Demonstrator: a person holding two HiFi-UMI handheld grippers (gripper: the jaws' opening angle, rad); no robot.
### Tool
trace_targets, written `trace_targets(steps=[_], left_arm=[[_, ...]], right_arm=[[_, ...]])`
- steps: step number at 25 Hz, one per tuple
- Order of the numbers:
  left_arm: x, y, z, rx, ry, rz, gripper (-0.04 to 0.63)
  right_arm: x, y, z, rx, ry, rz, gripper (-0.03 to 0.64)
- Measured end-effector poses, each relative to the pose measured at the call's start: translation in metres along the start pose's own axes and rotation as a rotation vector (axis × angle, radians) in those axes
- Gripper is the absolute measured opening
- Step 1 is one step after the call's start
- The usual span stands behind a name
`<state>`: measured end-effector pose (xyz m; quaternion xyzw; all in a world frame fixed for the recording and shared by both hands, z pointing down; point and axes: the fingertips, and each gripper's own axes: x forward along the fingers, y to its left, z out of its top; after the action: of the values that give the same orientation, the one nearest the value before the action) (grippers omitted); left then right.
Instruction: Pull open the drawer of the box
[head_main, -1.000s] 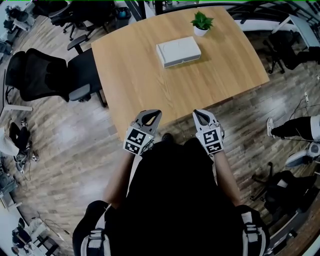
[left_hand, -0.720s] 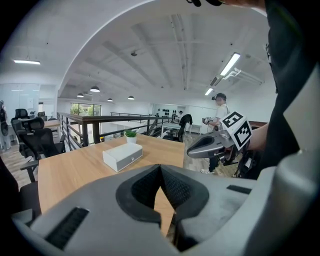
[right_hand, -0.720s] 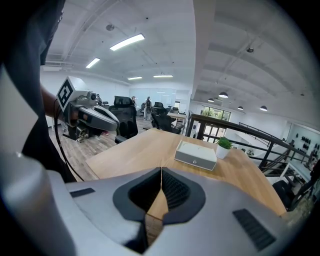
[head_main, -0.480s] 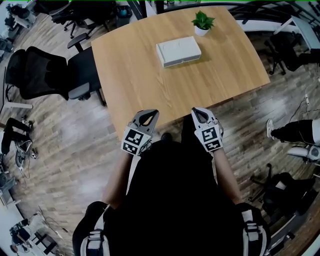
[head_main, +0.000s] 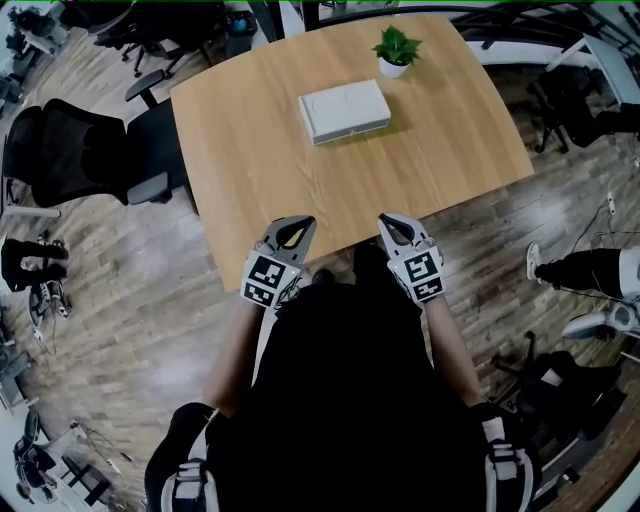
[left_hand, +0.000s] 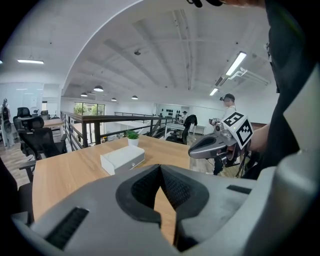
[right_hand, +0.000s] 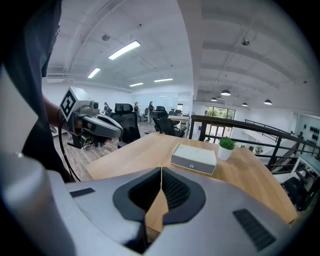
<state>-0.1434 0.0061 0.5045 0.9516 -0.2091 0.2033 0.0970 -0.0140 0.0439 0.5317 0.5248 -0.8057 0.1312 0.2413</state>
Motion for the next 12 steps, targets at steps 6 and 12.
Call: trace_targets(steps=[6,12], left_arm=[[0.027,0.008,0.013,-0.021,-0.001,0.033,0.021],[0.05,0.02,0.031,-0.04,-0.02,0.079,0.021]], right_arm=[[0.014,-0.03,0.009,-0.041,0.004,0.038,0.025],[0.029,-0.063,0.018,-0.074,0.014,0.078,0.025]])
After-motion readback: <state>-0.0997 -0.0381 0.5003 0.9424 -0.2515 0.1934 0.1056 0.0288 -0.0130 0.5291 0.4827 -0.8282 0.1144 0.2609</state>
